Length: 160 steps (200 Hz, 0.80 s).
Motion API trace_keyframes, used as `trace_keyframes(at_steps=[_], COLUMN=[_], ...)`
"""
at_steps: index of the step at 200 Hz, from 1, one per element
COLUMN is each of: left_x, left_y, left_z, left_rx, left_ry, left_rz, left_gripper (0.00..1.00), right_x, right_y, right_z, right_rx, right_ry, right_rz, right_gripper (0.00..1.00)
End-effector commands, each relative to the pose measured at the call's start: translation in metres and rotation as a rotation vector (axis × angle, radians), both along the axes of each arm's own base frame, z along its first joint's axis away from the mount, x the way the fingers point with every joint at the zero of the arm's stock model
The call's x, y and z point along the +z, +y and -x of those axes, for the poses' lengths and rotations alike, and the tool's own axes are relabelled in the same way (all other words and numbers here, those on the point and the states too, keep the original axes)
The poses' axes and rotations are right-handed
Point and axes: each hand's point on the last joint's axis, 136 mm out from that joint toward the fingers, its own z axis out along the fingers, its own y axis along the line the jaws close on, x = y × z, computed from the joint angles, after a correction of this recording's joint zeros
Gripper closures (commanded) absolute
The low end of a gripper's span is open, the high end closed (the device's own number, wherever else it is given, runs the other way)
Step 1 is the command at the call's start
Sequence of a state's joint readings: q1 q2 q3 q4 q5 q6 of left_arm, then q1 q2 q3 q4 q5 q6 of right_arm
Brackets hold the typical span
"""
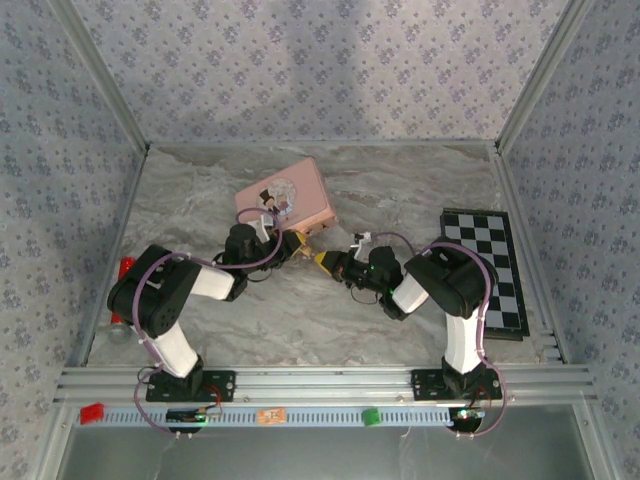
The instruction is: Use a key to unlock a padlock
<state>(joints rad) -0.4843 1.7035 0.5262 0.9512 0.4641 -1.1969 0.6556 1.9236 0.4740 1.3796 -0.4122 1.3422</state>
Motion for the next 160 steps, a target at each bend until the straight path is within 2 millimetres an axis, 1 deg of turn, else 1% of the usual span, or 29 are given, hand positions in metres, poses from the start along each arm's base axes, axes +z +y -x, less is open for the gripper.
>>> trace_keyframes(at_steps=[1, 66, 114, 160], left_x=[-0.0001, -0.0019, -0.0043, -0.0019], left_y=[-0.0036, -0.0033, -0.0035, -0.0058], left_z=[0.0129, 0.0136, 0.014, 0.014], left_rx=[-0.037, -0.036, -0.037, -0.042], left_ry=[0.106, 0.107, 0.11, 0.105], left_rz=[0.071, 0.067, 0.061, 0.064], left_gripper=[0.92, 0.92, 0.92, 0.92], right_x=[0.0265, 0.0251, 0.0312, 0.0338], right_y=[0.0065, 0.007, 0.0111, 0.0146], right_z=[-0.0047, -0.0034, -0.0027, -0.0028], right_rx=[0.007, 0.01, 0.023, 0.03], right_ry=[-0.084, -0.082, -0.094, -0.099], right_rz=[-0.034, -0.032, -0.043, -0.05], right_gripper=[1.0, 1.0, 1.0, 1.0])
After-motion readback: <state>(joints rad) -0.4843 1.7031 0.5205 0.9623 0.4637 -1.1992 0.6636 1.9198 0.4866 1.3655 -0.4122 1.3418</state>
